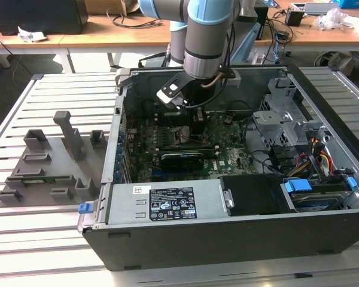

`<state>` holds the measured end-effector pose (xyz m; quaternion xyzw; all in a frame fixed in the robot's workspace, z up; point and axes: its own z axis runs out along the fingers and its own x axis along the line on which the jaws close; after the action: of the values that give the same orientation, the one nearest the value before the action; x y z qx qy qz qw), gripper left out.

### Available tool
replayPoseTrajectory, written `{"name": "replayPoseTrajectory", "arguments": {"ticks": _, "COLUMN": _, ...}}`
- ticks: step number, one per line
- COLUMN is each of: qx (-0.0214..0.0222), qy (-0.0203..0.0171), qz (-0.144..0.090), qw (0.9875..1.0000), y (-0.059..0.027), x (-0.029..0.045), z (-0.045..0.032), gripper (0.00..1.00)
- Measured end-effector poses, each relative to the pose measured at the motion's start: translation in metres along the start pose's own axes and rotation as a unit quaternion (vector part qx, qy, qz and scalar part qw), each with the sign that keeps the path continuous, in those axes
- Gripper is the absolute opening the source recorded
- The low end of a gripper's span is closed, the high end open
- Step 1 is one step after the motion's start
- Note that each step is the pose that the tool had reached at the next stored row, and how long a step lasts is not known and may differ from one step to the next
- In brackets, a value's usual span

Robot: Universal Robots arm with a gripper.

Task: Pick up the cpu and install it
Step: 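Place the cpu into insertion slot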

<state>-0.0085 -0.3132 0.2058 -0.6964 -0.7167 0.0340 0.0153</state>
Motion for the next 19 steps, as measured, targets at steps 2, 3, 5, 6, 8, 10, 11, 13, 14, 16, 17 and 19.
{"name": "replayPoseTrajectory", "arguments": {"ticks": 2, "qx": 0.0002, "qy": 0.0003, "qz": 0.005, "qw": 1.0000, "y": -0.0003, "x": 0.0000, "z": 0.0012, "gripper": 0.55}}
{"name": "replayPoseTrajectory", "arguments": {"ticks": 3, "qx": 0.0002, "qy": 0.0005, "qz": 0.007, "qw": 1.0000, "y": -0.0005, "x": 0.0000, "z": 0.0015, "gripper": 0.55}}
{"name": "replayPoseTrajectory", "arguments": {"ticks": 5, "qx": 0.0002, "qy": 0.0006, "qz": 0.007, "qw": 1.0000, "y": -0.0005, "x": 0.0001, "z": 0.0022, "gripper": 0.55}}
{"name": "replayPoseTrajectory", "arguments": {"ticks": 6, "qx": 0.0002, "qy": 0.0007, "qz": 0.007, "qw": 1.0000, "y": -0.0011, "x": 0.0001, "z": 0.0027, "gripper": 0.55}}
{"name": "replayPoseTrajectory", "arguments": {"ticks": 8, "qx": 0.0002, "qy": 0.0007, "qz": 0.007, "qw": 1.0000, "y": -0.0024, "x": 0.0002, "z": 0.0033, "gripper": 0.55}}
{"name": "replayPoseTrajectory", "arguments": {"ticks": 10, "qx": 0.0001, "qy": 0.0009, "qz": 0.007, "qw": 1.0000, "y": -0.0024, "x": 0.0003, "z": 0.0046, "gripper": 0.55}}
{"name": "replayPoseTrajectory", "arguments": {"ticks": 11, "qx": 0.0002, "qy": 0.0009, "qz": 0.007, "qw": 1.0000, "y": -0.0024, "x": 0.0002, "z": 0.0050, "gripper": 0.55}}
{"name": "replayPoseTrajectory", "arguments": {"ticks": 13, "qx": 0.0002, "qy": 0.0009, "qz": 0.007, "qw": 1.0000, "y": -0.0024, "x": 0.0003, "z": 0.0059, "gripper": 0.55}}
{"name": "replayPoseTrajectory", "arguments": {"ticks": 14, "qx": 0.0002, "qy": 0.0009, "qz": 0.007, "qw": 1.0000, "y": -0.0024, "x": 0.0003, "z": 0.0062, "gripper": 0.55}}
{"name": "replayPoseTrajectory", "arguments": {"ticks": 16, "qx": 0.0002, "qy": 0.0008, "qz": 0.007, "qw": 1.0000, "y": -0.0024, "x": 0.0003, "z": 0.0063, "gripper": 0.55}}
{"name": "replayPoseTrajectory", "arguments": {"ticks": 17, "qx": 0.0002, "qy": 0.0009, "qz": 0.007, "qw": 1.0000, "y": -0.0024, "x": 0.0003, "z": 0.0065, "gripper": 0.55}}
{"name": "replayPoseTrajectory", "arguments": {"ticks": 19, "qx": 0.0002, "qy": 0.0009, "qz": 0.007, "qw": 1.0000, "y": -0.0024, "x": 0.0003, "z": 0.0065, "gripper": 0.55}}
